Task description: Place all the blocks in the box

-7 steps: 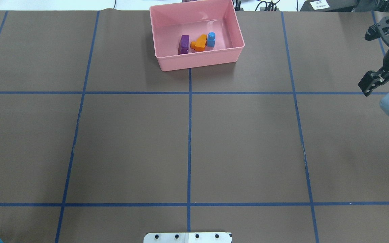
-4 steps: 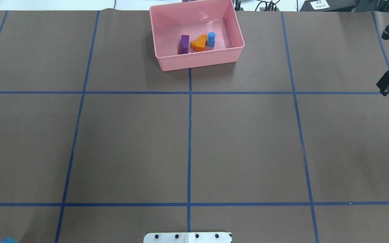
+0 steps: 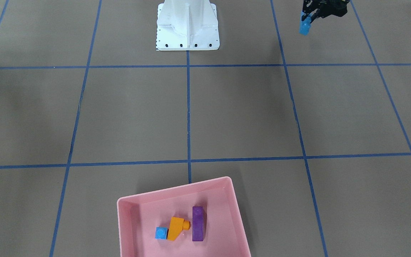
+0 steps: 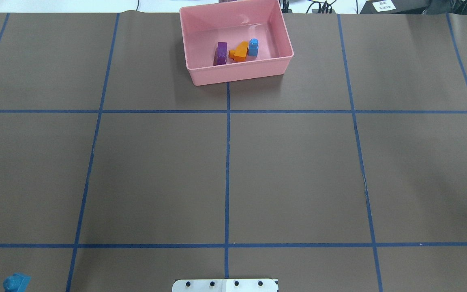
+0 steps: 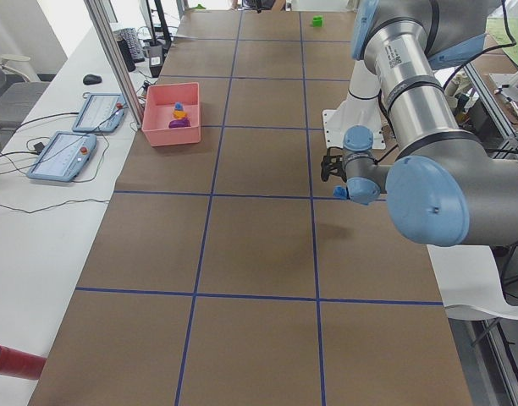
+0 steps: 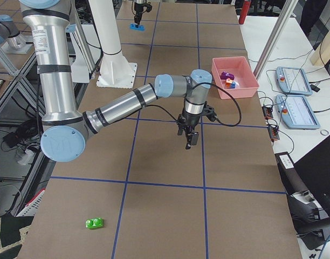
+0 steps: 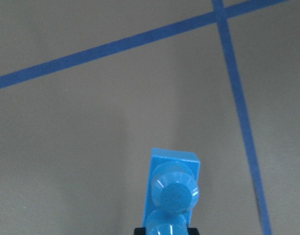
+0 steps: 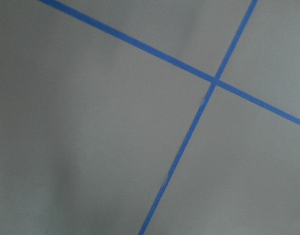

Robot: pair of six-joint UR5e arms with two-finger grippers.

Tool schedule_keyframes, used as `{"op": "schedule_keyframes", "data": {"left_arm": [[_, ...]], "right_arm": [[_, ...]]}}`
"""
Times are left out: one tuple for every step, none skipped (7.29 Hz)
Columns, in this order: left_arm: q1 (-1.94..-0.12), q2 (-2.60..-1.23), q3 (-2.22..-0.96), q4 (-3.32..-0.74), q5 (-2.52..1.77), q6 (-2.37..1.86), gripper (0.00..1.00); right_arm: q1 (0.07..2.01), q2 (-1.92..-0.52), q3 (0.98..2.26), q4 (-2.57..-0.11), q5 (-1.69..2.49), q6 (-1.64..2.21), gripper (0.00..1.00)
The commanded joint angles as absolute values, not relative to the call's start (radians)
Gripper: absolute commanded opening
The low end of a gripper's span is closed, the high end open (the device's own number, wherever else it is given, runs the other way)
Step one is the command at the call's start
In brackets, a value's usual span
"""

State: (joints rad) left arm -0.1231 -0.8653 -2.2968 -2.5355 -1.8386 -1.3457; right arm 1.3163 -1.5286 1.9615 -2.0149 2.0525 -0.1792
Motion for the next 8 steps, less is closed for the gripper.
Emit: {"op": "schedule_keyframes", "data": {"left_arm": [[-0.344,-0.972,-2.298,-2.479,-2.017,-1.252,0.00],[-0.454,-1.112,-2.295,-2.350,-2.090,-1.249,0.00],[-0.539,-1.300,-2.290,-2.147,-2.138,-1.247,0.00],[-0.627,-1.495,-2.267,-1.956,-2.179,-1.197,0.00],[-0.722,-1.672,-2.226,-1.790,-2.237,-1.171,0.00],[-0.792,-1.804,-2.176,-1.690,-2.262,-1.169,0.00],[-0.819,-1.944,-2.092,-1.659,-2.266,-1.180,0.00],[-0.869,-2.091,-1.968,-1.657,-2.267,-1.213,0.00]], "right_arm": [[1.342,-1.752,1.939,-1.731,2.084,-0.201,1.00],[1.367,-1.846,1.901,-1.600,2.142,-0.213,1.00],[1.406,-1.915,1.854,-1.494,2.190,-0.257,1.00],[1.455,-1.949,1.807,-1.447,2.203,-0.323,1.00],[1.500,-1.979,1.786,-1.445,2.220,-0.383,1.00],[1.532,-2.012,1.778,-1.445,2.232,-0.435,1.00],[1.548,-2.046,1.778,-1.443,2.233,-0.458,1.00],[1.563,-2.063,1.773,-1.443,2.233,-0.475,1.00]]}}
